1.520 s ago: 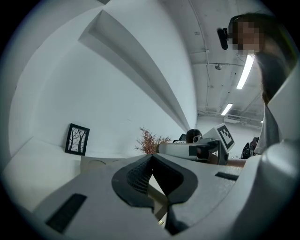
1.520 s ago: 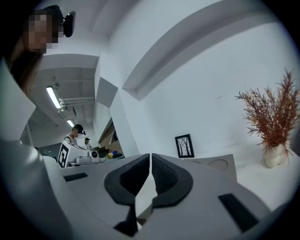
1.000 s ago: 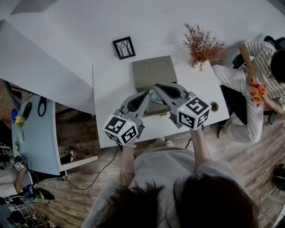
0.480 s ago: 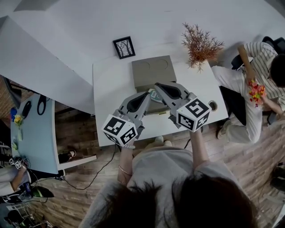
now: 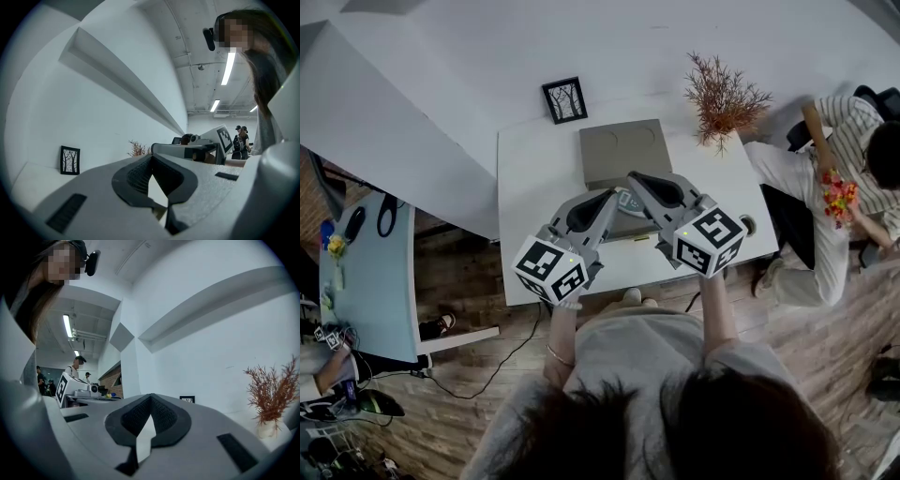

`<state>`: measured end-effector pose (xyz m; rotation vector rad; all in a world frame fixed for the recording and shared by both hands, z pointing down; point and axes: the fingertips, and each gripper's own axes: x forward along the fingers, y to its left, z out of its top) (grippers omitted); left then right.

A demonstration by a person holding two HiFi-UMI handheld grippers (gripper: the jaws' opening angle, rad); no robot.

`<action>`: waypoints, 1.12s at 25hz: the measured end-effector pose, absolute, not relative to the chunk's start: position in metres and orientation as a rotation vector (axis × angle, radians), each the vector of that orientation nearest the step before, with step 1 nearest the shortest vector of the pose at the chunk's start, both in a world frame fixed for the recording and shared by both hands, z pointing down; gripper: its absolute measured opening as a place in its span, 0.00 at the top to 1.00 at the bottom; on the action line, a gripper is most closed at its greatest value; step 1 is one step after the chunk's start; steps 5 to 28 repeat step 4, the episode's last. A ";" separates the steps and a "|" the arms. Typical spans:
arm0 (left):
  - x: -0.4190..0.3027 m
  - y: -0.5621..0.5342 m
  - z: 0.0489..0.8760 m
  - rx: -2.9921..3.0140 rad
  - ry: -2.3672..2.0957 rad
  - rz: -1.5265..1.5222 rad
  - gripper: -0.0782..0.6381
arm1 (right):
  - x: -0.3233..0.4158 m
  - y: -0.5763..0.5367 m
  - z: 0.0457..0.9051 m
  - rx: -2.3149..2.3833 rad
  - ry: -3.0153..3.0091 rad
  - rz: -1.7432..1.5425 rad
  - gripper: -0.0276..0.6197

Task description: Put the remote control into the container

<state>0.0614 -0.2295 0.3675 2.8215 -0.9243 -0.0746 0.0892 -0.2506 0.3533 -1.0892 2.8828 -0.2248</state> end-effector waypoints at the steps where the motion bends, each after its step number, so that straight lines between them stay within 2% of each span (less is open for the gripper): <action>1: 0.062 -0.229 0.367 2.823 -0.924 -0.074 0.89 | 0.090 -0.250 0.353 -1.088 2.882 -0.223 0.96; 28: 0.063 -0.228 0.367 2.827 -0.923 -0.071 0.89 | 0.090 -0.249 0.354 -1.086 2.880 -0.222 0.96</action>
